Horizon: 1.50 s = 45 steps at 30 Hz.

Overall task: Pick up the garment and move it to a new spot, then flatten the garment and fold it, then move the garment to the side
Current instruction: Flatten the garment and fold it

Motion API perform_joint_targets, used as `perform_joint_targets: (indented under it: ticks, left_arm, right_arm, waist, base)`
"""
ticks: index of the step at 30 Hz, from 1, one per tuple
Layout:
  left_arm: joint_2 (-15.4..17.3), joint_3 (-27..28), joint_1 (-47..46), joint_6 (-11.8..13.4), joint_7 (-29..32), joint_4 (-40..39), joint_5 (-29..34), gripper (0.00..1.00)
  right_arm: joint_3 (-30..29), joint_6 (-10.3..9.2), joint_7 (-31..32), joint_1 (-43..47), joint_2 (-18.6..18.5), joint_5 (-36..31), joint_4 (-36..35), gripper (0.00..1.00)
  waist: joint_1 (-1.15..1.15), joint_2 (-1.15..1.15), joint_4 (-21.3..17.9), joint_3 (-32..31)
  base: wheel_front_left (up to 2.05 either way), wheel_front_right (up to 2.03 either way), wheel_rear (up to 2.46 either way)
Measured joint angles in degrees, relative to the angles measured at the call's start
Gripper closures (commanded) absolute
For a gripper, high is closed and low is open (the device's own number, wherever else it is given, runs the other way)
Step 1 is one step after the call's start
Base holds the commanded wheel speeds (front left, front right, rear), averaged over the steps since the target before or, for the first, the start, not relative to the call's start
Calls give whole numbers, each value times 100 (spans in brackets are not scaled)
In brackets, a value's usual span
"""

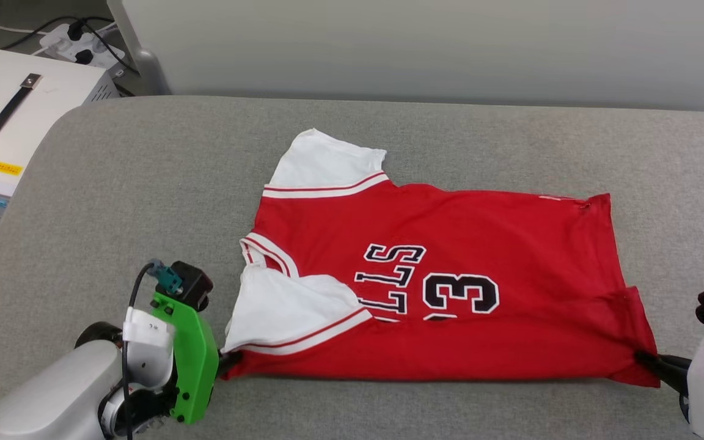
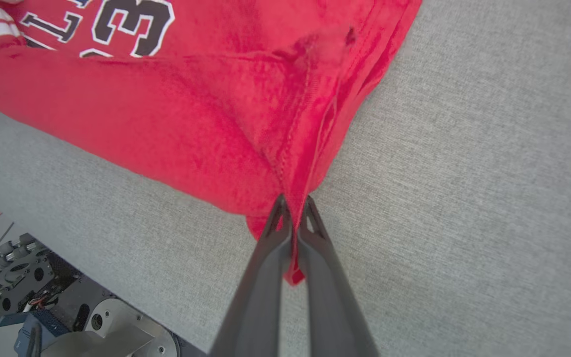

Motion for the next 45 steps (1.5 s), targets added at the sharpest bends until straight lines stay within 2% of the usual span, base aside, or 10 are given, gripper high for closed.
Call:
perform_joint_targets:
  ticks: [7, 18, 19, 20, 21, 25, 28, 32, 37, 45]
  left_arm:
    - [192, -33, 338, 332, 40, -619, -48, 100]
    - [-35, -149, 393, 488, -163, 34, 104, 100]
    - [-65, -131, 394, 487, -233, 73, 103, 68]
    - [-79, -118, 393, 487, -297, 89, 109, 0]
    - [-84, -105, 389, 487, -370, 101, 140, 0]
    - [4, 11, 376, 491, -568, 38, 196, 0]
    - [331, 304, 98, 587, -737, -369, 285, 0]
    - [439, 682, -688, 700, -1155, -591, 803, 0]
    - [198, 944, -1595, 728, -1391, -369, 1139, 0]
    - [-455, 993, -3290, 313, -1045, 715, 1447, 0]
  right_arm:
    - [-614, 1, 319, 629, -138, 153, -255, 100]
    - [-758, 1, 493, 553, 591, -229, 421, 100]
    - [-788, 1, 436, 544, 646, -227, 454, 100]
    - [-822, 1, 379, 542, 687, -229, 476, 73]
    - [-861, 1, 283, 542, 724, -250, 502, 0]
    - [-1014, 1, -83, 545, 793, -467, 448, 0]
    - [-1590, 1, -1002, 554, 932, -933, 68, 0]
    - [-2427, 1, -2104, 476, 1522, -1688, -296, 0]
    - [-2887, 0, -2851, 293, 2048, -2469, -758, 0]
    - [-2924, 0, -3340, -12, 2595, -3177, -1384, 0]
  waist:
    - [0, 0, 8, 25]
    - [0, 0, -19, 416]
    - [0, 0, -10, 426]
    - [0, 0, -5, 423]
    - [0, 0, 2, 407]
    - [0, 0, 10, 296]
    - [0, 0, -14, 170]
    - [0, 0, -76, 256]
    - [0, 0, -162, 504]
    - [0, 0, -374, 1176]
  base:
    - [0, 0, 0]
    - [0, 0, 0]
    - [0, 0, 0]
    - [0, 0, 0]
    - [0, 0, 0]
    - [0, 0, 0]
    - [0, 0, 0]
    - [0, 0, 0]
    - [0, 0, 0]
    - [0, 0, 0]
